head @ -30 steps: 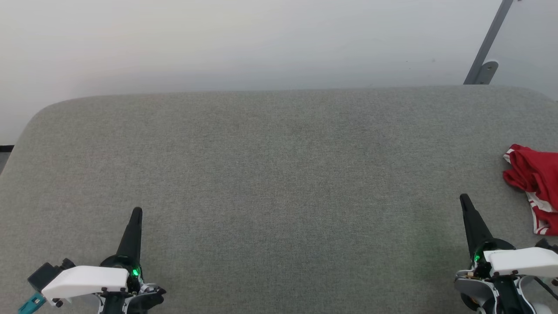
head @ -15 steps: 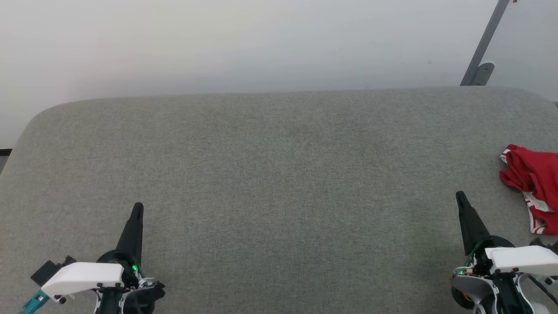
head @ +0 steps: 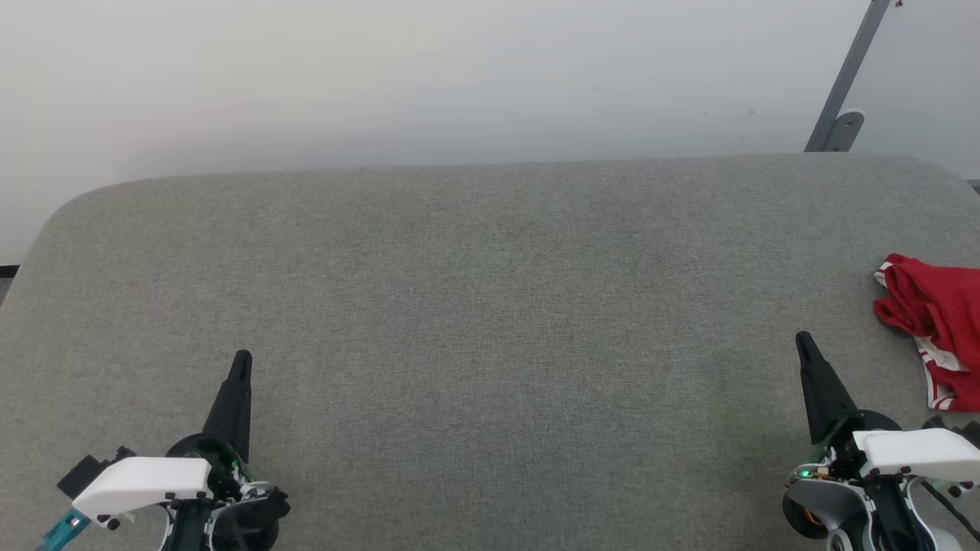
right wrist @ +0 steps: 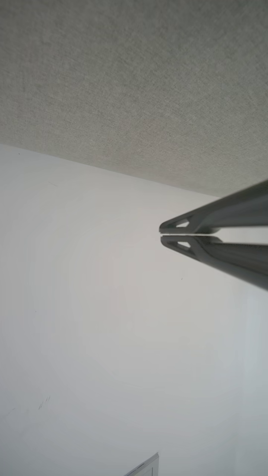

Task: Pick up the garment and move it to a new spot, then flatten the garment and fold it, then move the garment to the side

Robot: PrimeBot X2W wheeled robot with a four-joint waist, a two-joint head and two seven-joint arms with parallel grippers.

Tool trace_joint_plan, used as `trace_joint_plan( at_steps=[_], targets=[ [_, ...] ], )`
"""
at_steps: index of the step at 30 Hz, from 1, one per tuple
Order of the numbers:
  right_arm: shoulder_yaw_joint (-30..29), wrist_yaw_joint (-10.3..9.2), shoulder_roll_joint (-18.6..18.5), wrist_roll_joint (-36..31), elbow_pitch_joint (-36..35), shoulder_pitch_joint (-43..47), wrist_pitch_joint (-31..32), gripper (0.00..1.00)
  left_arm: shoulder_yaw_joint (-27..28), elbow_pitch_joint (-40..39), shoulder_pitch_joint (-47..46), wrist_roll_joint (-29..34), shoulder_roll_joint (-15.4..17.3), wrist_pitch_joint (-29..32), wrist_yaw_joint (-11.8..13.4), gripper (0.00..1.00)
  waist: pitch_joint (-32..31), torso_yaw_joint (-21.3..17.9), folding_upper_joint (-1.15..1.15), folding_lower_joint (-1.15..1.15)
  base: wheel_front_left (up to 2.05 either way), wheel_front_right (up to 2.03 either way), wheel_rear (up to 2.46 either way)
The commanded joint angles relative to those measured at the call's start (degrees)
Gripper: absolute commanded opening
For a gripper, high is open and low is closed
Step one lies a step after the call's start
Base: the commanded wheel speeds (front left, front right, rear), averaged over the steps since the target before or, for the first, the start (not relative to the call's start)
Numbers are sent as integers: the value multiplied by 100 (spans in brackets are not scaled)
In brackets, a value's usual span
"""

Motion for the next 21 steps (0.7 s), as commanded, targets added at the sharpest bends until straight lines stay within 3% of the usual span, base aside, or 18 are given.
trace_joint_plan(
  at_steps=[1,21],
  targets=[
    [-4,0,11,18,8,-46,8,0,23,-5,-73,-28,9,18,-18,0,0,0,0,0,0,0,0],
    [-4,0,11,16,8,-37,9,0,61,-2,-78,21,-22,54,-18,0,0,0,0,0,0,0,0]
  ],
)
